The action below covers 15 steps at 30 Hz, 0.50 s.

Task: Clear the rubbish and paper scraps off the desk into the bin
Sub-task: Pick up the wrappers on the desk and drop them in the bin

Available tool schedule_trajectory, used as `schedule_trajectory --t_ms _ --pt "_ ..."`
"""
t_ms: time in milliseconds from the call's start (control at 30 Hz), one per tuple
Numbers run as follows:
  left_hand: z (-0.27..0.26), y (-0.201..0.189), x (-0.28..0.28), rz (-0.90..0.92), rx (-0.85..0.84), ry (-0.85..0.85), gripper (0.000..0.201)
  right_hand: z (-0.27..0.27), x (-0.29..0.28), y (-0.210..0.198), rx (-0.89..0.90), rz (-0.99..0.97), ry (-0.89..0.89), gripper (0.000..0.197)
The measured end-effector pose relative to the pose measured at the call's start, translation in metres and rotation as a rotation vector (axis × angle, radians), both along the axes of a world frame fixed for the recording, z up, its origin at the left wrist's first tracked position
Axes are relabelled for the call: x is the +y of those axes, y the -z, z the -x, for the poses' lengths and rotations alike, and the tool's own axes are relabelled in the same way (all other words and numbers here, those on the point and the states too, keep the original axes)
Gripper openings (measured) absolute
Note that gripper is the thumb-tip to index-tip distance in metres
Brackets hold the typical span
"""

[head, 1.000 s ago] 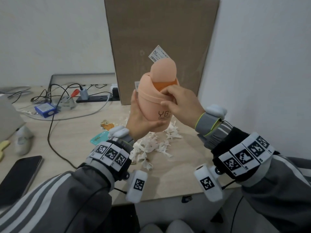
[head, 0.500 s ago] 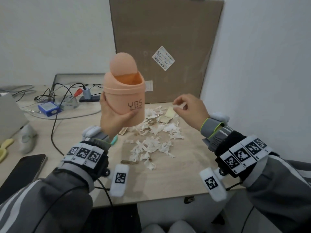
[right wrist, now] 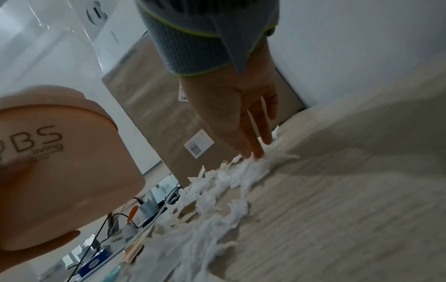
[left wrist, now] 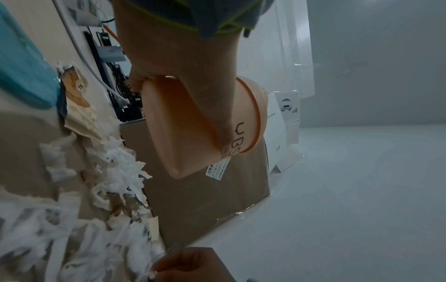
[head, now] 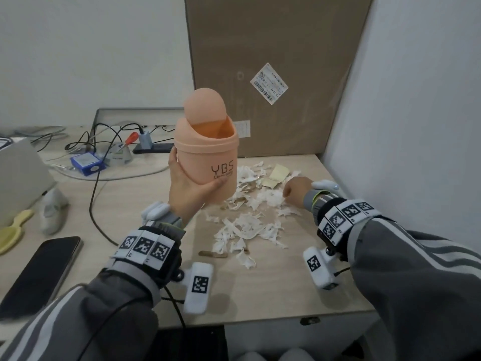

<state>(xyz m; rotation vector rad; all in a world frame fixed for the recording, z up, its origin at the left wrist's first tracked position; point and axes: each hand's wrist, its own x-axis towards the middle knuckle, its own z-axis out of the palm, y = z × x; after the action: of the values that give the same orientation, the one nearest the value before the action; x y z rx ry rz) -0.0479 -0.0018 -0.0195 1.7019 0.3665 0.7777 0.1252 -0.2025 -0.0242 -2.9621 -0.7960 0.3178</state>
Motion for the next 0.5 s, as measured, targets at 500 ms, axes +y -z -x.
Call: schedule_trajectory --t_ms 500 --pt "-0.052 0.009 0.005 0.099 -0.066 0.055 0.131 -0.009 -0.019 -0.011 -0.128 -0.689 0.152 0.022"
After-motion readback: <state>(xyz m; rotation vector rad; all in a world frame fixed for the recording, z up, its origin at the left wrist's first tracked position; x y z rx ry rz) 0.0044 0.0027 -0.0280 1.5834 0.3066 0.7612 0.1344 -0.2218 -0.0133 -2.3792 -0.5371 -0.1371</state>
